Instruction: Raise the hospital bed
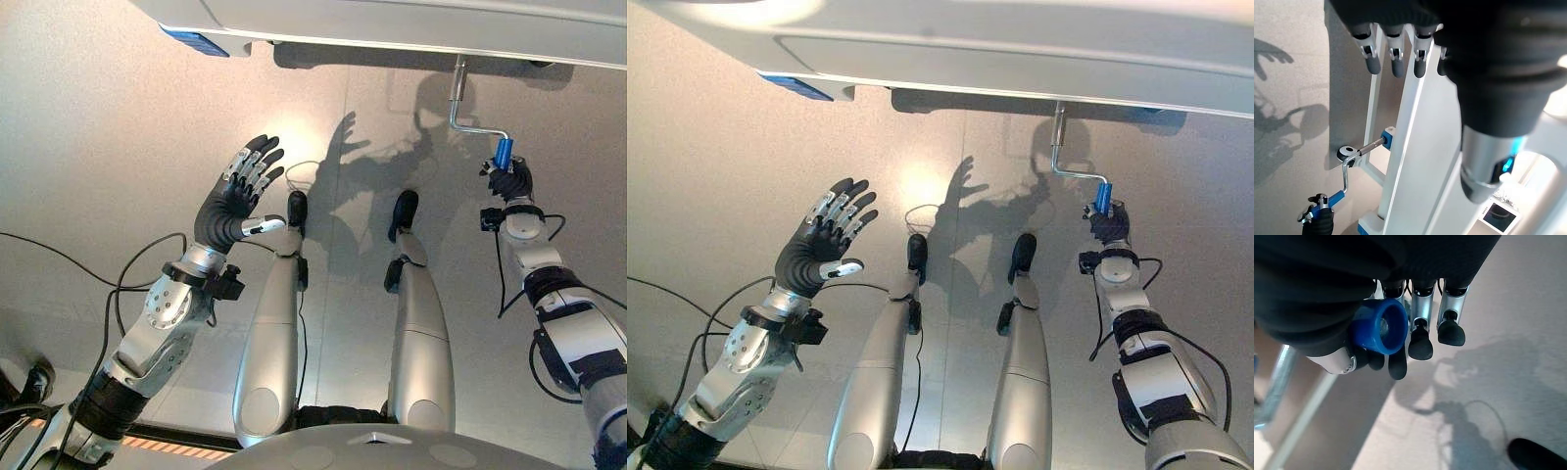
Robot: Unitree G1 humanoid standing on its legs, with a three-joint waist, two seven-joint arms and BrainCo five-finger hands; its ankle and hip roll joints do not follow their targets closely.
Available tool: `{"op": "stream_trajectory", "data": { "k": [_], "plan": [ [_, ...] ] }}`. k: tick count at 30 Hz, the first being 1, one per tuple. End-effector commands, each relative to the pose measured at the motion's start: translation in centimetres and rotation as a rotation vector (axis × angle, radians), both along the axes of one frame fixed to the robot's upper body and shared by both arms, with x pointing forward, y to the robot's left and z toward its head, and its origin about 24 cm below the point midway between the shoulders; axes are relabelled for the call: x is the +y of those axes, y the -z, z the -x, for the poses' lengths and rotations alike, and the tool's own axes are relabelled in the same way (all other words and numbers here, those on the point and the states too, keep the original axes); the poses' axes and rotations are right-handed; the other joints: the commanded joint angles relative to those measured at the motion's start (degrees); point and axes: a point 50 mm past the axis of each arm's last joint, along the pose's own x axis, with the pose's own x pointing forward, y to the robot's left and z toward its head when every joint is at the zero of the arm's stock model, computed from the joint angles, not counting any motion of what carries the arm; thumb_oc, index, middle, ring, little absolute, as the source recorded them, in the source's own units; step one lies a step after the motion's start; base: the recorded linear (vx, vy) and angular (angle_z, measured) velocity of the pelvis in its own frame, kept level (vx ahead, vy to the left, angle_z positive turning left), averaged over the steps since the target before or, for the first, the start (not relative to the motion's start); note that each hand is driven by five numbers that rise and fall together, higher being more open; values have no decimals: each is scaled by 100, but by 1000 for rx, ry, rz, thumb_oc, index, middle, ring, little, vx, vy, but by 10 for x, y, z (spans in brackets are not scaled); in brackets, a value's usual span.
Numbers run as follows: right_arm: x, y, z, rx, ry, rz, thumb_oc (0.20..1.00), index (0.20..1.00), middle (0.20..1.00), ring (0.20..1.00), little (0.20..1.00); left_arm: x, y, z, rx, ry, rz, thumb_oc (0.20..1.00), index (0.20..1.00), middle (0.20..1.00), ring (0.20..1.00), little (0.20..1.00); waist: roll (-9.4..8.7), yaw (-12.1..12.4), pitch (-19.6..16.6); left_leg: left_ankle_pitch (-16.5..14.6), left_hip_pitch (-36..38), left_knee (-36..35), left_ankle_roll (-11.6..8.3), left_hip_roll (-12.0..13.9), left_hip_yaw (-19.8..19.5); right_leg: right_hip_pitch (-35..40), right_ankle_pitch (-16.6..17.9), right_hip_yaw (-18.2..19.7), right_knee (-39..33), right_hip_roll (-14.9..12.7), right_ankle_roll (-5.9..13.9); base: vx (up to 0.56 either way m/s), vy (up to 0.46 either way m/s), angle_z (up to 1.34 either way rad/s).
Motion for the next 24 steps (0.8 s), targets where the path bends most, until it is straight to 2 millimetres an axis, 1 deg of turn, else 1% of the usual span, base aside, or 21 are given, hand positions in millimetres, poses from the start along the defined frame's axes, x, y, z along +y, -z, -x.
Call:
{"op": "stream_trajectory", "data": {
  "k": [1, 2, 3, 6, 7, 8, 9, 11, 12, 13, 14, 15, 16, 17, 18, 19, 20, 21, 22, 23, 24],
  "plan": [
    [-105, -21, 57, 130, 419, 68, 200, 200, 200, 200, 200, -12, -16, 9, -88, 69, 71, 1000, 1000, 1000, 1000, 1000, 515, 143, -108, 331, 70, -403, -190, 43, -392, 101, -640, -190, 769, 119, 100, -1, -16, 5],
    [-105, -21, 57, 129, 419, 69, 200, 200, 200, 200, 200, -12, -16, 9, -89, 69, 72, 1000, 1000, 1000, 1000, 1000, 520, 140, -108, 329, 65, -399, -191, 43, -396, 99, -641, -194, 770, 119, 100, -3, -11, 9],
    [-98, -19, 51, 189, 375, 118, 200, 200, 200, 200, 200, -15, -19, 7, -100, 75, 72, 1000, 1000, 1000, 1000, 1000, 571, 239, -108, 325, -8, -353, -170, 10, -449, 70, -653, -234, 815, 88, 106, -2, -4, 10],
    [-91, -13, 47, 219, 357, 117, 200, 200, 200, 200, 200, -18, -19, 6, -103, 77, 76, 1000, 1000, 1000, 1000, 1000, 627, 312, -108, 310, -87, -281, -147, -39, -523, 54, -677, -274, 873, 45, 109, 3, 8, 17],
    [-80, -5, 41, 266, 313, 138, 200, 200, 200, 200, 200, -19, -21, 4, -113, 74, 78, 1000, 1000, 1000, 1000, 1000, 696, 403, -108, 279, -164, -209, -118, -94, -595, 18, -709, -310, 947, 5, 105, 5, 15, 21],
    [-80, -5, 41, 266, 313, 138, 200, 200, 200, 200, 200, -19, -21, 4, -113, 73, 78, 1000, 1000, 1000, 1000, 1000, 698, 400, -108, 277, -169, -203, -118, -95, -598, 17, -711, -313, 950, 4, 105, 8, 32, 24],
    [-73, -3, 36, 278, 286, 142, 200, 200, 200, 200, 200, -21, -22, 3, -116, 74, 80, 1000, 1000, 1000, 1000, 1000, 728, 440, -108, 264, -239, -148, -106, -128, -617, -11, -729, -339, 987, -20, 104, 7, 31, 18],
    [-59, 6, 30, 274, 249, 78, 200, 200, 200, 200, 200, -22, -23, 1, -125, 62, 94, 1000, 1000, 1000, 1000, 1000, 796, 536, -108, 230, -371, -52, -69, -225, -706, -56, -752, -373, 1054, -108, 113, 9, 58, 14],
    [-59, 6, 30, 274, 250, 78, 200, 200, 200, 200, 200, -22, -23, 1, -125, 62, 94, 1000, 1000, 1000, 1000, 1000, 798, 533, -108, 230, -374, -48, -68, -227, -709, -56, -753, -376, 1056, -110, 114, 16, 97, 18],
    [-48, 8, 23, 274, 208, 63, 200, 200, 200, 200, 200, -21, -21, 0, -114, 49, 92, 1000, 1000, 1000, 1000, 1000, 853, 590, -108, 219, -494, 8, -43, -299, -750, -114, -763, -398, 1091, -172, 120, 13, 63, 20],
    [-48, 8, 23, 274, 208, 63, 200, 200, 200, 200, 200, -21, -21, 0, -114, 48, 92, 1000, 1000, 1000, 1000, 1000, 855, 588, -108, 218, -499, 13, -43, -300, -752, -116, -764, -400, 1093, -173, 120, 31, 111, 27],
    [-40, 8, 17, 287, 180, 74, 200, 200, 200, 200, 200, -22, -21, -1, -111, 41, 89, 1000, 1000, 1000, 1000, 1000, 911, 650, -108, 203, -587, 66, -15, -377, -791, -160, -754, -397, 1134, -233, 128, 18, 50, 17],
    [-40, 8, 17, 287, 180, 74, 200, 200, 200, 200, 200, -22, -21, -1, -112, 41, 90, 1000, 1000, 1000, 1000, 1000, 913, 645, -108, 201, -594, 73, -15, -380, -794, -165, -756, -400, 1138, -236, 129, 28, 129, 11],
    [-27, 8, 9, 283, 137, 75, 200, 200, 200, 200, 200, -24, -23, -3, -122, 38, 94, 1000, 1000, 1000, 1000, 1000, 980, 699, -108, 168, -696, 170, 12, -468, -819, -209, -767, -393, 1185, -307, 127, 11, 81, 4],
    [-27, 7, 9, 283, 137, 75, 200, 200, 200, 200, 200, -24, -23, -3, -122, 38, 94, 1000, 1000, 1000, 1000, 1000, 982, 697, -108, 165, -703, 177, 13, -470, -820, -214, -769, -394, 1190, -309, 128, 18, 124, 7],
    [-19, 5, 3, 271, 113, 68, 200, 200, 200, 200, 200, -24, -24, -4, -124, 35, 95, 1000, 1000, 1000, 1000, 1000, 998, 720, -108, 153, -741, 209, 24, -498, -819, -238, -772, -387, 1202, -322, 130, 14, 105, 14],
    [-2, 0, -8, 265, 41, 107, 200, 200, 200, 200, 200, -26, -25, -5, -128, 39, 98, 1000, 1000, 1000, 1000, 1000, 1028, 769, -108, 130, -837, 285, 51, -558, -821, -268, -759, -378, 1205, -371, 137, 14, 105, 13],
    [-2, 0, -8, 265, 41, 107, 200, 200, 200, 200, 200, -26, -25, -5, -128, 39, 99, 1000, 1000, 1000, 1000, 1000, 1029, 765, -108, 128, -844, 292, 51, -560, -822, -273, -761, -379, 1209, -373, 138, 11, 97, 12],
    [10, -2, -14, 260, 0, 125, 200, 200, 200, 200, 200, -27, -25, -6, -129, 41, 97, 1000, 1000, 1000, 1000, 1000, 1049, 784, -108, 122, -888, 327, 61, -597, -823, -281, -755, -368, 1206, -394, 145, 7, 118, 9],
    [26, -8, -24, 249, -52, 146, 200, 200, 200, 200, 200, -28, -27, -8, -138, 35, 103, 1000, 1000, 1000, 1000, 1000, 1109, 849, -108, 122, -923, 341, 71, -649, -828, -279, -740, -371, 1190, -455, 153, 7, 117, 9],
    [26, -8, -24, 249, -53, 146, 200, 200, 200, 200, 200, -28, -27, -8, -138, 35, 103, 1000, 1000, 1000, 1000, 1000, 1110, 845, -108, 123, -926, 342, 71, -651, -830, -279, -741, -373, 1190, -457, 154, 2, 120, 5]
  ]
}}
